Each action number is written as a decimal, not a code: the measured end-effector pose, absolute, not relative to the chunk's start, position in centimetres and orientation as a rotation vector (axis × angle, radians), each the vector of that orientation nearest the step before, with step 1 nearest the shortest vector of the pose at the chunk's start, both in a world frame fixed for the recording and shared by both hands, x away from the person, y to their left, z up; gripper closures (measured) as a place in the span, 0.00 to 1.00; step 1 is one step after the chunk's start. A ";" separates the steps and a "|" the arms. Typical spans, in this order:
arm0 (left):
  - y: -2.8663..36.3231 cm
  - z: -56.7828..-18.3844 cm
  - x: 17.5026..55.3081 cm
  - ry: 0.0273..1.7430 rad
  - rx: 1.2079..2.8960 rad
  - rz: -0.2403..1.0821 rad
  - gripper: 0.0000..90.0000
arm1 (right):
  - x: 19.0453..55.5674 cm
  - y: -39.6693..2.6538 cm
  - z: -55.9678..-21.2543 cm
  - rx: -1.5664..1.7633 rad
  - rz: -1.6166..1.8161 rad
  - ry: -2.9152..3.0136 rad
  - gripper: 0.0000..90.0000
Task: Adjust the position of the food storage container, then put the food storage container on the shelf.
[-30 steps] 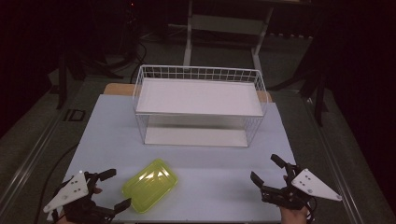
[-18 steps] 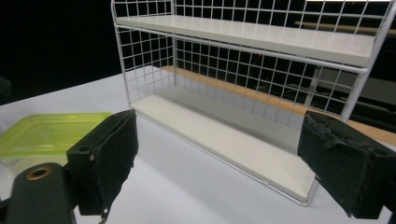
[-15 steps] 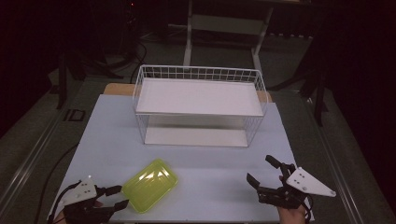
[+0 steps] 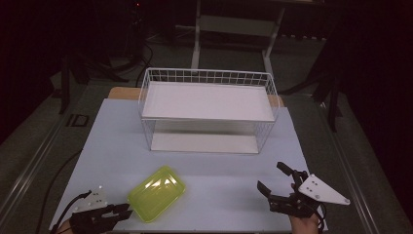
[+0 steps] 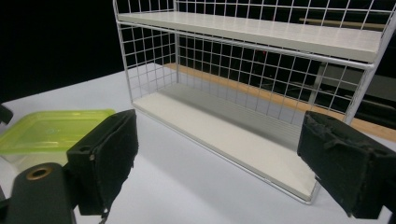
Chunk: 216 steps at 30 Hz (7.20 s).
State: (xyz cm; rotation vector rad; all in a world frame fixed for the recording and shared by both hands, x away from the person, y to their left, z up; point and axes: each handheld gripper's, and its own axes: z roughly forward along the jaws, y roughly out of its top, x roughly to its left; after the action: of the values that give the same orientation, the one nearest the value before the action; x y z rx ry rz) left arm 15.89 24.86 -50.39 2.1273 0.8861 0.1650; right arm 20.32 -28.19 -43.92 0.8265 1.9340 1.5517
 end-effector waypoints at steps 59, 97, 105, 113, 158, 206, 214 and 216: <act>21.5 -53.1 23.3 1.020 2.166 0.207 1.00 | 20.4 -28.4 -44.0 0.829 1.545 1.954 0.14; 17.4 -53.0 27.0 0.937 2.147 0.174 1.00 | 20.3 -28.5 -44.1 0.830 1.548 1.966 0.14; 14.6 -53.0 28.3 0.881 2.178 0.155 1.00 | 20.2 -28.6 -44.1 0.828 1.550 1.966 0.14; 11.8 -53.3 29.5 0.837 2.194 0.144 1.00 | 20.2 -28.7 -44.2 0.833 1.550 1.968 0.14; 14.2 -47.6 25.7 0.862 1.914 0.108 0.03 | 21.8 -25.5 -44.7 0.857 1.390 2.187 0.18; 9.6 -50.6 30.1 1.332 1.901 -0.175 0.47 | 29.9 -22.4 -49.8 1.838 1.246 2.379 0.50; 9.3 -51.1 30.6 1.386 1.907 -0.211 0.65 | 30.2 -22.0 -50.3 1.875 1.173 2.378 0.71; 9.2 -51.1 30.7 1.388 1.898 -0.214 0.70 | 30.3 -21.9 -50.5 1.881 1.176 2.384 0.76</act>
State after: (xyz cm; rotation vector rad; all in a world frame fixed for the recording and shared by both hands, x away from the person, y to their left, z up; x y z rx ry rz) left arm 30.66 9.25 -51.14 1.8977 1.3881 -0.2143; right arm 30.27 -21.91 -50.47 1.8806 2.3836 1.1759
